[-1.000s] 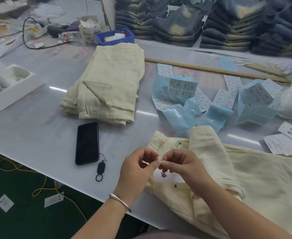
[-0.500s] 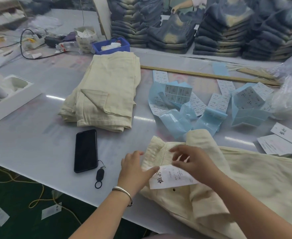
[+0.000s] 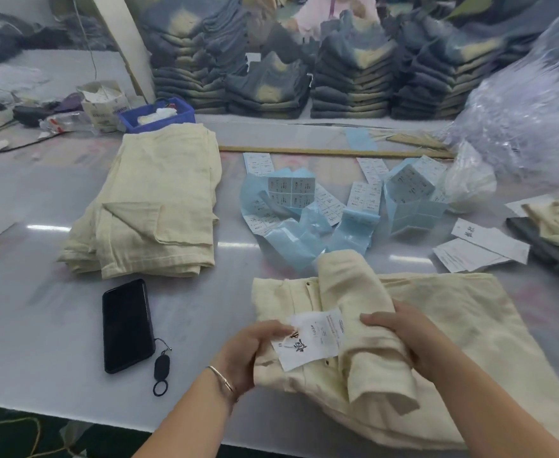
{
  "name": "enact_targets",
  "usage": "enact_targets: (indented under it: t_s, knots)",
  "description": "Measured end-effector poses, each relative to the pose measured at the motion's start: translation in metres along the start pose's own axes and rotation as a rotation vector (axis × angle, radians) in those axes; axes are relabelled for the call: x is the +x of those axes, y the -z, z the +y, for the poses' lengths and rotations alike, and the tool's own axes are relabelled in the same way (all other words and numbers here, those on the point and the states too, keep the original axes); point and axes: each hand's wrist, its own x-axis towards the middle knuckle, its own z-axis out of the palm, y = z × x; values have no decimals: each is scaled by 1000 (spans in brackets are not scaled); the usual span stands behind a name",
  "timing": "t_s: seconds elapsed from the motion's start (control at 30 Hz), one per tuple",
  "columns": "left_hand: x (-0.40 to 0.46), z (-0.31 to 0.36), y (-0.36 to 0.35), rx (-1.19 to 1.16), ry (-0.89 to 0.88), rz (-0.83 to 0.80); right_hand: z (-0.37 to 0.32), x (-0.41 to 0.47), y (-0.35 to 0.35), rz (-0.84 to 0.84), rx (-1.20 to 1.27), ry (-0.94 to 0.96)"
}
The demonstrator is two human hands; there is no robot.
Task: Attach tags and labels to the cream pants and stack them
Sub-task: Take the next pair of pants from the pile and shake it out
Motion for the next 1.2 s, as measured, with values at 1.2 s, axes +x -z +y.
enact_targets:
  t_s: [1.2]
  knots:
    - [55,-97,-391,352,-662,249,-153,-194,351,211,-105,1200]
